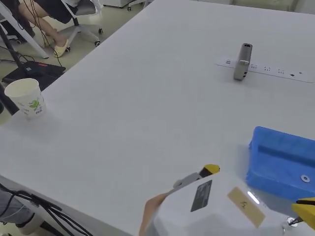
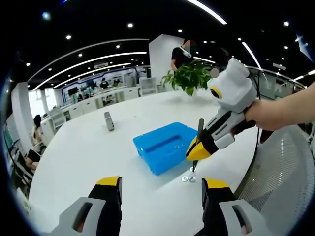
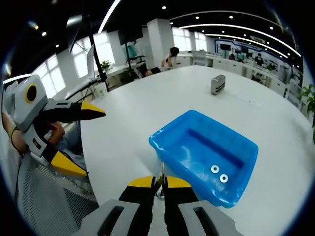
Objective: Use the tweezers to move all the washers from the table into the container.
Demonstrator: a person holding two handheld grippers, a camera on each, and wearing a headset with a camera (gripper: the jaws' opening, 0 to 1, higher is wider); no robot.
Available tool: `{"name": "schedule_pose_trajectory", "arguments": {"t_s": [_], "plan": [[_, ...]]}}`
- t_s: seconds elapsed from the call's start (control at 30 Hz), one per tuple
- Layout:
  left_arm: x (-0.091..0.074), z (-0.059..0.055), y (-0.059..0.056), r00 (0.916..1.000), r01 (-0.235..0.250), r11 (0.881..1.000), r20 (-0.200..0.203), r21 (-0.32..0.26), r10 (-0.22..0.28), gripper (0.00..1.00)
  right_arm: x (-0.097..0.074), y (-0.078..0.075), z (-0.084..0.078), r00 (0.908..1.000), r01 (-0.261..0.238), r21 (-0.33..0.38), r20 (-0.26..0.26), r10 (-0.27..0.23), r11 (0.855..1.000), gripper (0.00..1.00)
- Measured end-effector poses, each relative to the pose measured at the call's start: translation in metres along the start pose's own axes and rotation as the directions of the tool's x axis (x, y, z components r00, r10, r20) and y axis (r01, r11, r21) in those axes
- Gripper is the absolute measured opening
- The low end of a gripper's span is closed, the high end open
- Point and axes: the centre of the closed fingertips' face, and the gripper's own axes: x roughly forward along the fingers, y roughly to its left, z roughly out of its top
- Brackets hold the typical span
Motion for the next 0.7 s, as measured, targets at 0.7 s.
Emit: {"name": "schedule_pose_trajectory", "arguments": {"t_s": [0.7], "plan": [[0.001, -0.001, -0.001, 1.0000, 0.003, 1.000, -0.004, 0.006, -0.003, 0.65, -0.027, -0.014, 0.035, 0.9949, 0.047, 0.012, 0.088, -0.048, 0.999, 0.03]]}}
